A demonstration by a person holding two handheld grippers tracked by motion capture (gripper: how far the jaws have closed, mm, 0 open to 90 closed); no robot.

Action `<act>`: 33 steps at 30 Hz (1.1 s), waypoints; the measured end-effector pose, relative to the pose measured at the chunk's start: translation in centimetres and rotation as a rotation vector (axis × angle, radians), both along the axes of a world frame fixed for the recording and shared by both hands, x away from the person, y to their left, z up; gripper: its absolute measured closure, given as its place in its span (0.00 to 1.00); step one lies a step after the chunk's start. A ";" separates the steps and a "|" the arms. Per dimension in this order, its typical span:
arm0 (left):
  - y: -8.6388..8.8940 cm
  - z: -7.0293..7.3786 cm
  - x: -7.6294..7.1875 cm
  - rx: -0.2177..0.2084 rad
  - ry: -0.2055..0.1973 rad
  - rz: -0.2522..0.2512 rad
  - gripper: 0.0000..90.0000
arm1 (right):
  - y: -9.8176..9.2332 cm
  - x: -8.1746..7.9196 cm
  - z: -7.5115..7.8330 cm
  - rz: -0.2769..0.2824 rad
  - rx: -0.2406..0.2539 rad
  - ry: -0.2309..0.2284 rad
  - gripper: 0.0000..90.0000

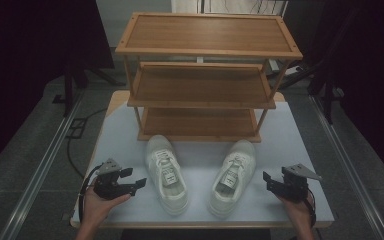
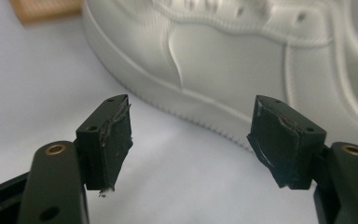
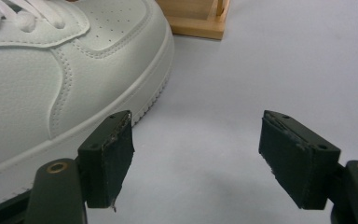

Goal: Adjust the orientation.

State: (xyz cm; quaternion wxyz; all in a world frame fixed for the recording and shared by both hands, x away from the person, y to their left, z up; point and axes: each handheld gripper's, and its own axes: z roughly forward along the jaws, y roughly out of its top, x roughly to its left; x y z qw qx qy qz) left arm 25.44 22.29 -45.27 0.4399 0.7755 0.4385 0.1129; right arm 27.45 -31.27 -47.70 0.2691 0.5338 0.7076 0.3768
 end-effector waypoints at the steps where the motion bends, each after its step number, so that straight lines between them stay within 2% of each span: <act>1: 0.0 0.3 -0.1 -0.006 -0.015 0.002 0.33 | 0.0 0.0 0.0 0.003 -0.002 -0.002 0.29; 2: 0.0 0.3 -0.1 -0.006 -0.015 0.002 0.33 | 0.0 0.0 0.0 0.003 -0.002 -0.002 0.29; 4: -0.1 0.9 -0.4 -0.006 -0.047 0.012 0.34 | 0.0 -0.2 0.2 0.013 0.005 -0.010 0.29; 8: -0.4 1.5 -0.5 -0.038 -0.040 0.006 0.35 | -0.1 -0.7 0.8 0.025 0.017 -0.029 0.29; 11: -0.6 1.7 -0.6 -0.033 -0.045 -0.002 0.36 | 0.0 -0.9 1.2 0.038 0.026 -0.039 0.31; 14: -0.9 2.6 -1.1 -0.008 -0.066 -0.017 0.37 | 0.7 -1.8 2.4 0.083 0.042 -0.078 0.40; 16: -1.0 3.1 -1.4 -0.010 -0.075 -0.024 0.38 | 1.3 -2.4 3.2 0.114 0.040 -0.108 0.49; 17: -1.0 3.1 -1.4 -0.010 -0.075 -0.024 0.39 | 1.3 -2.4 3.2 0.114 0.040 -0.108 0.49; 18: -1.0 3.7 -1.7 -0.017 -0.087 -0.021 0.40 | 2.0 -3.0 4.0 0.138 0.030 -0.118 0.60; 19: -0.9 3.9 -1.8 -0.022 -0.090 -0.021 0.40 | 2.4 -3.2 4.4 0.152 0.032 -0.122 0.66; 21: -0.9 4.3 -2.1 -0.034 -0.095 -0.022 0.39 | 3.1 -3.8 5.2 0.188 0.044 -0.137 0.73; 22: -0.9 4.3 -2.1 -0.034 -0.095 -0.022 0.39 | 3.1 -3.8 5.2 0.188 0.044 -0.137 0.73; 23: -0.8 4.6 -2.2 -0.057 -0.098 -0.026 0.39 | 3.9 -4.4 6.0 0.214 0.052 -0.155 0.84; 26: -1.0 5.0 -2.4 -0.069 -0.098 -0.045 0.38 | 5.4 -5.2 7.2 0.289 0.095 -0.167 0.99; 27: -1.0 5.0 -2.4 -0.069 -0.098 -0.045 0.38 | 5.4 -5.2 7.2 0.289 0.095 -0.167 0.99; 28: -1.4 5.2 -2.6 -0.065 -0.096 -0.058 0.38 | 7.0 -5.8 7.5 0.357 0.108 -0.159 1.00; 31: -1.7 5.4 -2.8 -0.057 -0.095 -0.066 0.37 | 10.2 -6.8 7.5 0.459 0.065 -0.151 1.00; 33: -2.0 5.5 -2.9 -0.050 -0.090 -0.076 0.37 | 12.3 -7.4 7.3 0.518 0.054 -0.143 1.00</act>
